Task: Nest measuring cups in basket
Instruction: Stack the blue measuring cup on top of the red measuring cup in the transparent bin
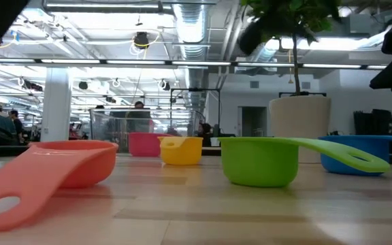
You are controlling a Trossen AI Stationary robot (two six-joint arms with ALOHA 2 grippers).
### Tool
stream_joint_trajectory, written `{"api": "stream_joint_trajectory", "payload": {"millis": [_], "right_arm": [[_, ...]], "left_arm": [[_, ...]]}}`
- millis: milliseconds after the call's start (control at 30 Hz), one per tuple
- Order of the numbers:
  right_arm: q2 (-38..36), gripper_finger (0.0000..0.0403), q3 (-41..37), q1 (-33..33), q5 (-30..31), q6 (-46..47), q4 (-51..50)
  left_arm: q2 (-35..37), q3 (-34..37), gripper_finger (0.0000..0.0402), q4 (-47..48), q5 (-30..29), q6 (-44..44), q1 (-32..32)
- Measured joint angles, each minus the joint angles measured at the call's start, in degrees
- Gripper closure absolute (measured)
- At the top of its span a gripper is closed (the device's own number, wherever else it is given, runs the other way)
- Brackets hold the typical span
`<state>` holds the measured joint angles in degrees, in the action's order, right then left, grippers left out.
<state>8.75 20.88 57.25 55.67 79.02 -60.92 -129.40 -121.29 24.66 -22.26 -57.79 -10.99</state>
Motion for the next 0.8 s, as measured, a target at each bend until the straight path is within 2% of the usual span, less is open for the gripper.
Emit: {"api": "stream_joint_trajectory", "payload": {"millis": [133,200,300,567,800], "right_arm": [[-0.13,0.0349,0.00,0.00,-2.43,-0.04,-0.08],[-0.15,0.0349,0.00,0.02,-2.71,-0.57,-0.07],[-0.15,0.0349,0.14,0.05,-3.39,-2.51,0.50],[-0.15,0.0349,2.35,0.04,-4.77,-4.21,1.17],[-0.04,0.0349,0.91,-0.01,-6.91,-5.28,1.50]], "left_arm": [[-7.85,-13.86,0.0277,9.61,1.01,-1.40,0.14],[-8.91,-11.43,0.0279,3.02,2.23,-3.14,0.12],[-10.06,-9.75,0.0280,1.90,3.93,-8.04,0.10],[-10.52,-9.69,0.0281,9.88,3.57,-9.36,0.10],[-10.39,-9.66,0.0281,9.36,4.07,-7.40,0.14]]}}
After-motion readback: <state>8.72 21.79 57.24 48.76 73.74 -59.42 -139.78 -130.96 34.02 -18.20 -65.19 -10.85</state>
